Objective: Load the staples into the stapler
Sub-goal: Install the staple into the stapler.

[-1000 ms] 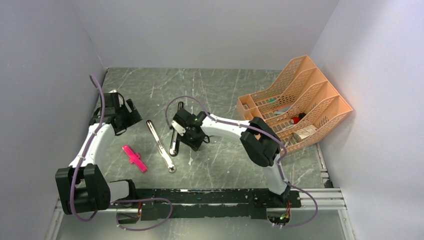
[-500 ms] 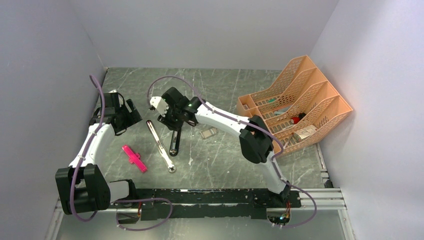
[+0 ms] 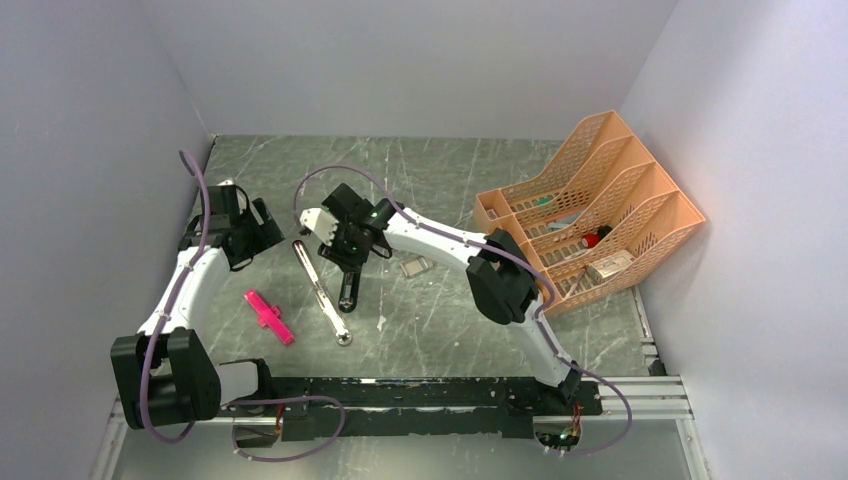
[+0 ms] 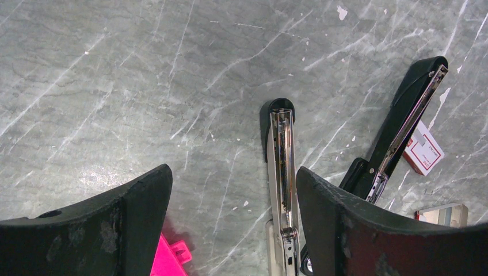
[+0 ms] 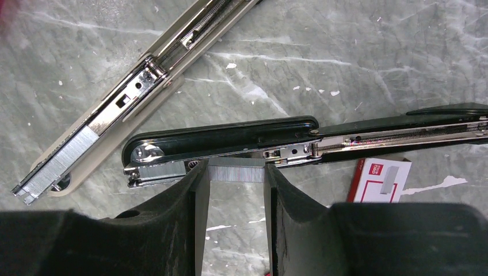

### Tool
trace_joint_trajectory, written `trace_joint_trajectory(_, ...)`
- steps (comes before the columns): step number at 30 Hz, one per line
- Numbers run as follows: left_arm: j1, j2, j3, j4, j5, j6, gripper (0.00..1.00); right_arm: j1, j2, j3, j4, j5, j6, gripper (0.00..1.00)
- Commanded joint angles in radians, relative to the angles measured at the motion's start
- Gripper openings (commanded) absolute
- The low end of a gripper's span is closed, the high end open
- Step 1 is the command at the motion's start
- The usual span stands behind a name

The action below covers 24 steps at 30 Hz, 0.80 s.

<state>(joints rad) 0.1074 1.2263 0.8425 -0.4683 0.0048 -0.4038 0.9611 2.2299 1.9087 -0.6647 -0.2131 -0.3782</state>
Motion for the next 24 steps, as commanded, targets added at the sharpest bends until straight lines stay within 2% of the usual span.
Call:
trace_joint_trajectory(1, -0.008, -0.008, 0.03, 0.019, 0.022, 0.009, 0.83, -0.004, 0.023, 0.032, -0.02, -0.003, -0.037, 0.28)
trace_joint_trajectory(24, -0.011, -0.01, 0.03, 0.019, 0.023, 0.011, 0.83, -0.004, 0.063, 0.047, -0.04, 0.023, -0.032, 0.3)
